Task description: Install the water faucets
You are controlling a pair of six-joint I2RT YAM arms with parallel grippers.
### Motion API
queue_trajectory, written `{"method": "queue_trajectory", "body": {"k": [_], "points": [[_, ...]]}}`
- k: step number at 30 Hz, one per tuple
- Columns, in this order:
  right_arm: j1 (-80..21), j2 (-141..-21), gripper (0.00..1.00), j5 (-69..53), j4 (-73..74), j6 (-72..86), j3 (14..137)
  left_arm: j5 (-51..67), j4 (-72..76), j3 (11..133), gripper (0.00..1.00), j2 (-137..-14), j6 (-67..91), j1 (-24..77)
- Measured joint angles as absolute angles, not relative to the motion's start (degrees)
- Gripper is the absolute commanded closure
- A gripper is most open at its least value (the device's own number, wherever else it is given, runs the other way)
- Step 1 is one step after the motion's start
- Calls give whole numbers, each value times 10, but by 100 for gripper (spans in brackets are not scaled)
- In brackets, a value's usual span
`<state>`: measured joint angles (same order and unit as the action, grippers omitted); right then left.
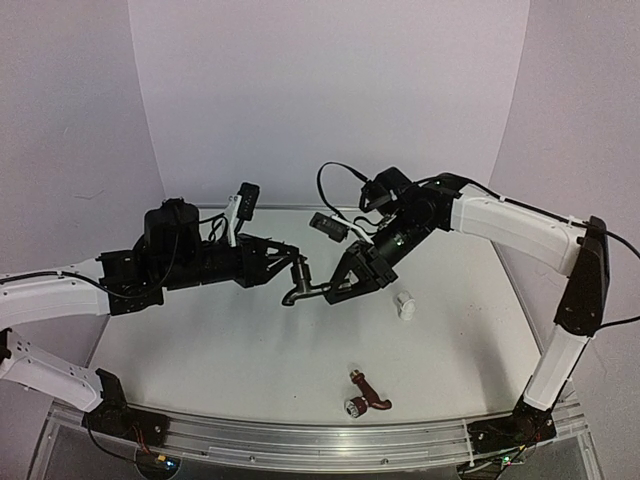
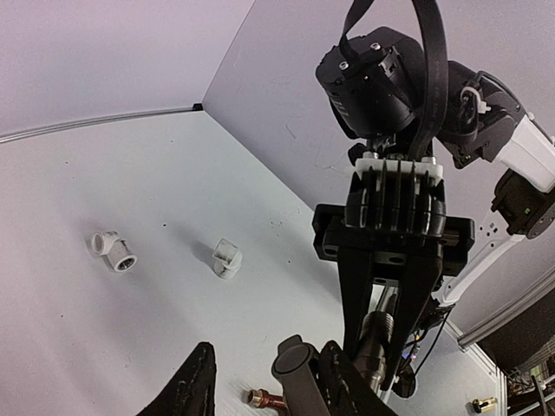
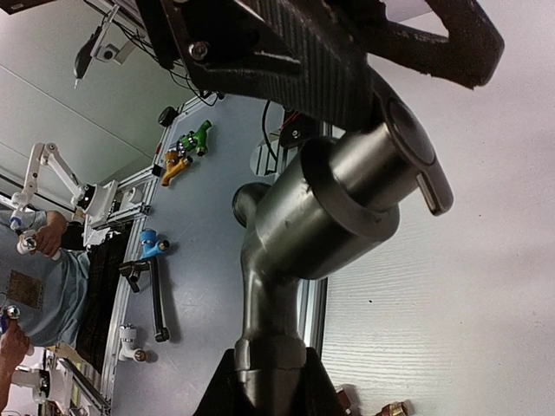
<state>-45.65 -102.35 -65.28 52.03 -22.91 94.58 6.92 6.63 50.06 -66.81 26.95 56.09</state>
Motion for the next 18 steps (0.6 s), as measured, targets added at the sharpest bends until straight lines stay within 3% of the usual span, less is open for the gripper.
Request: {"method": "queue_trajectory", "body": {"k": [9, 18], "points": [[-456, -1004, 100, -630, 523, -237, 951, 69, 121, 448, 56, -638, 299, 563], [-458, -988, 100, -623, 516, -239, 952, 83, 183, 410, 59, -618, 332, 566]]}}
